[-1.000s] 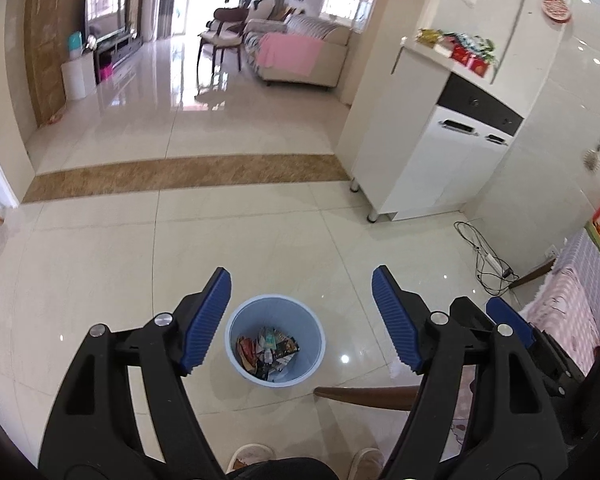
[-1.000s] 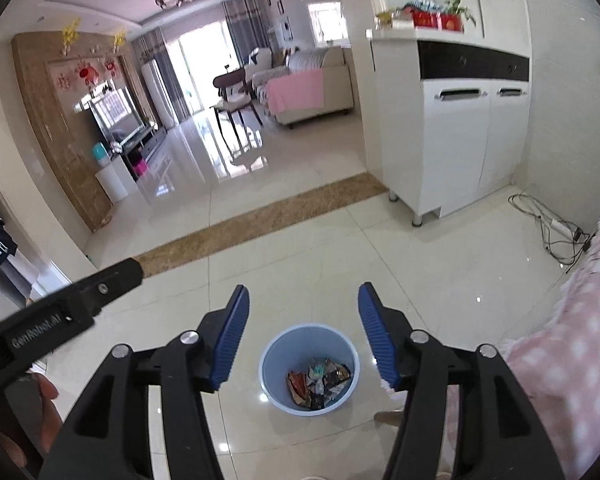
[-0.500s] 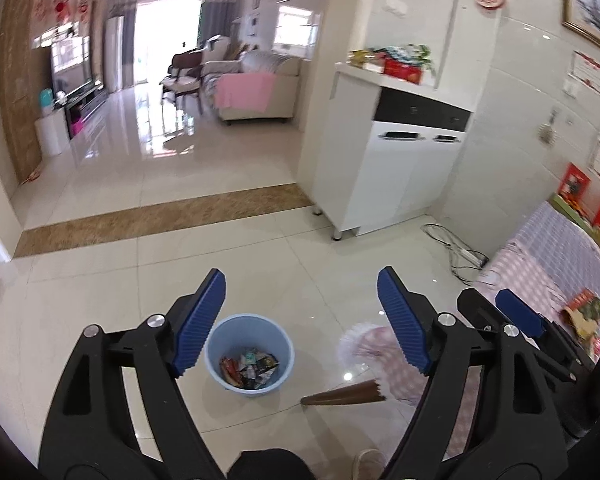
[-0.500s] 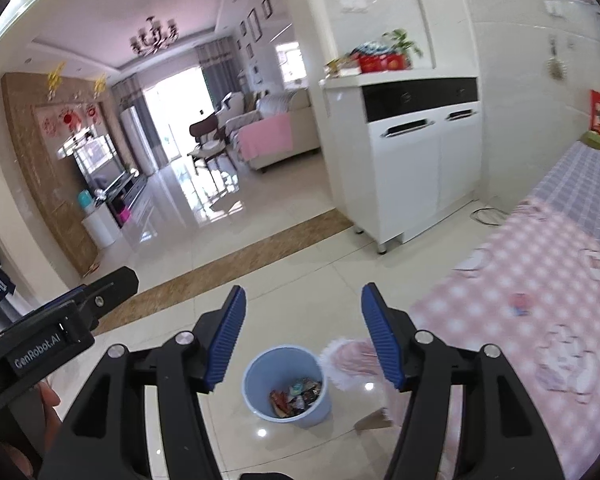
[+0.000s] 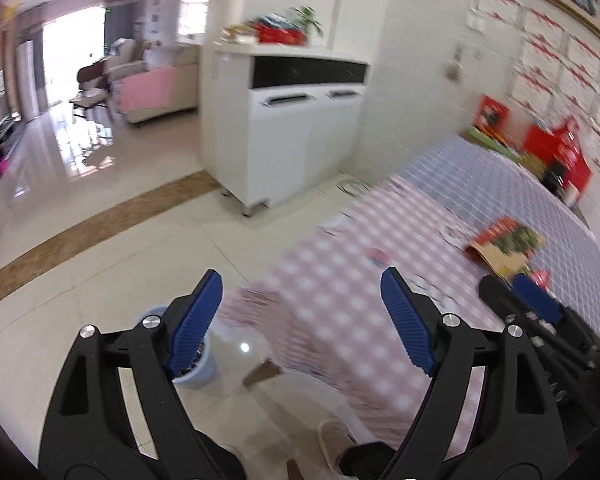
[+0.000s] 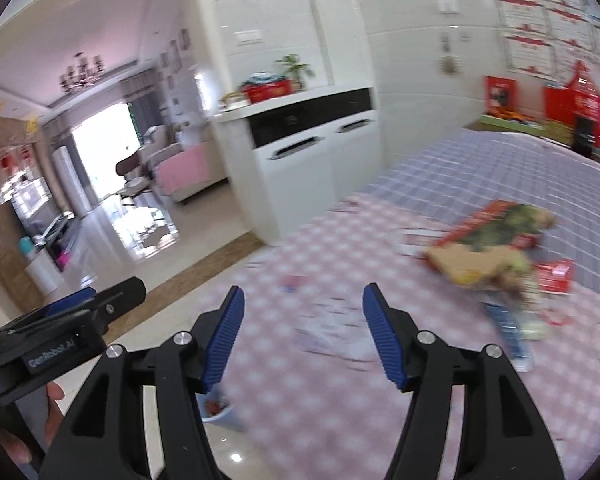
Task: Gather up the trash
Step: 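Move both tools back over the remaining trash on the table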
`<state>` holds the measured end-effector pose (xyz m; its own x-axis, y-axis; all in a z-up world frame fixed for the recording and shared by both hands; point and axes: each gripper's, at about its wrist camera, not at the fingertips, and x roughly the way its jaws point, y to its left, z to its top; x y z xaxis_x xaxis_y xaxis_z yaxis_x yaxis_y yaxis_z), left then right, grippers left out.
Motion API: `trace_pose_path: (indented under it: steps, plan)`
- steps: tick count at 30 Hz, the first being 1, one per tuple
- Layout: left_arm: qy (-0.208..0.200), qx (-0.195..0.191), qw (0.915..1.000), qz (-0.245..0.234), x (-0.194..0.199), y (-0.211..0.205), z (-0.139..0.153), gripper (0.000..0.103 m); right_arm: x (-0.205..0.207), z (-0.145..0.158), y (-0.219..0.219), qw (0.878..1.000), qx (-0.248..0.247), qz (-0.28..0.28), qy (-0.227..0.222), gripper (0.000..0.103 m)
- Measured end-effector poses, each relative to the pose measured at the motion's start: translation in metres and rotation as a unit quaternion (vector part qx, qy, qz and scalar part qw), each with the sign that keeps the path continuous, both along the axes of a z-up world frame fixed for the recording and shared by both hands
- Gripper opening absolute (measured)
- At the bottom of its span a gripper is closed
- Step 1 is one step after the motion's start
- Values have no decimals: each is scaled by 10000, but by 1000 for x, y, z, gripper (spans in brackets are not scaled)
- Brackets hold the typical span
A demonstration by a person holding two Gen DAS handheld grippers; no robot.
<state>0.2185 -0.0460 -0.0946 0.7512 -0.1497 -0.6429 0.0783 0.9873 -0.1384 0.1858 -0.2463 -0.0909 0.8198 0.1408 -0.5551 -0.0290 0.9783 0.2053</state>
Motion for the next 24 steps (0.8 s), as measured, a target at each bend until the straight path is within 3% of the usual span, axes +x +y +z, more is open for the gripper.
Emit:
trace_pose_path:
  steps: [4, 12, 18, 24]
  plan:
    - [211, -53, 9985, -499, 5, -53, -10, 80, -17, -7, -62, 9981, -82, -600, 120, 61]
    - [567, 126, 9878, -1443, 4, -165, -33, 80, -40, -32, -161, 9891, -18, -1403, 458, 61]
    - [822, 141, 9793, -1846, 5, -219, -49, 80, -46, -41, -203, 9828, 5, -1736, 627, 61]
    - [950, 247, 9759, -1948, 13, -253, -61, 79, -41, -48, -224, 9816, 44, -1746, 776, 61]
